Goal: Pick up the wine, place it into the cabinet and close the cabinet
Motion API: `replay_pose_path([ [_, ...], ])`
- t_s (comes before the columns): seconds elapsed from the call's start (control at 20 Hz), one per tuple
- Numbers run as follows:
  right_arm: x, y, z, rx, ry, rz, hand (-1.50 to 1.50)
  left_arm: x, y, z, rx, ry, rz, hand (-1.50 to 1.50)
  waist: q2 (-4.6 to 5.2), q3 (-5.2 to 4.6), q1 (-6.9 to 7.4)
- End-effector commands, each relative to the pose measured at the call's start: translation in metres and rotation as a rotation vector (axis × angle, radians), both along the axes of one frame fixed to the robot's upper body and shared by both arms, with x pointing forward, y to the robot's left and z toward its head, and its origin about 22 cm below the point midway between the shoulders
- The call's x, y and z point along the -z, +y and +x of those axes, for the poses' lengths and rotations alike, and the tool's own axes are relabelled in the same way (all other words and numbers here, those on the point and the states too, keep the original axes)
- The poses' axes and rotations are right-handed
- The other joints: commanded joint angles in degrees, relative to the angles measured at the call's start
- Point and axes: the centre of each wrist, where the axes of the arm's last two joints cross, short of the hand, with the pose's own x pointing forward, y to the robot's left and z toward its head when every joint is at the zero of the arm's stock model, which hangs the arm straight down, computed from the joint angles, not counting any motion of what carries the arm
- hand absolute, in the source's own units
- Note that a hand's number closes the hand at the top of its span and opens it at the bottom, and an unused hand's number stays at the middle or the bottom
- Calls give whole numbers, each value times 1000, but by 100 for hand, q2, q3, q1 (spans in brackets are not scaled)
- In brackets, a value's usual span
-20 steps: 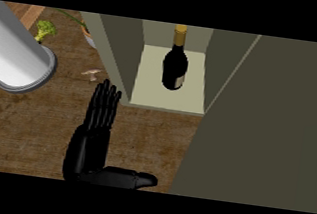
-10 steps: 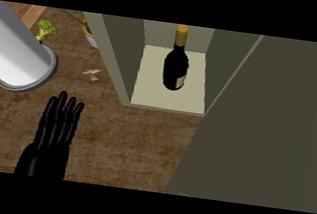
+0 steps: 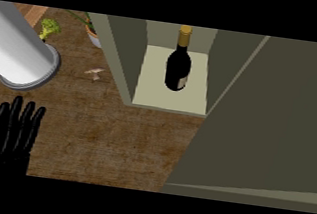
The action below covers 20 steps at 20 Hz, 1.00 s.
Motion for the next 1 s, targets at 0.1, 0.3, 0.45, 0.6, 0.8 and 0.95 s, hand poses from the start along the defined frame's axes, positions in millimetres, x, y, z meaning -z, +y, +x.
replay_pose_path([
  [0.1, -21, 41, -17, -153, -14, 116, 150, -16, 29, -16, 22, 13, -9, -150, -6, 0, 95],
  [0.3, -22, 64, -5, -138, -18, 103, 150, -15, 59, -13, 14, -25, -6, -150, 19, -9, 130],
  [0.45, -25, 77, 5, -97, -38, 110, 150, -12, 71, -23, 32, -17, 11, -150, 14, -6, 194],
  [0.6, -24, 95, 29, -73, -68, 108, 150, -20, 78, -16, 59, -35, -11, -150, 67, -2, 241],
  [0.8, -34, 118, 50, -40, -57, 83, 150, -42, 90, -11, 68, -61, -17, -150, 52, 7, 263],
  [0.95, -51, 134, 86, -20, -15, 63, 150, -39, 97, -17, 63, -55, -9, -150, 84, 11, 335],
])
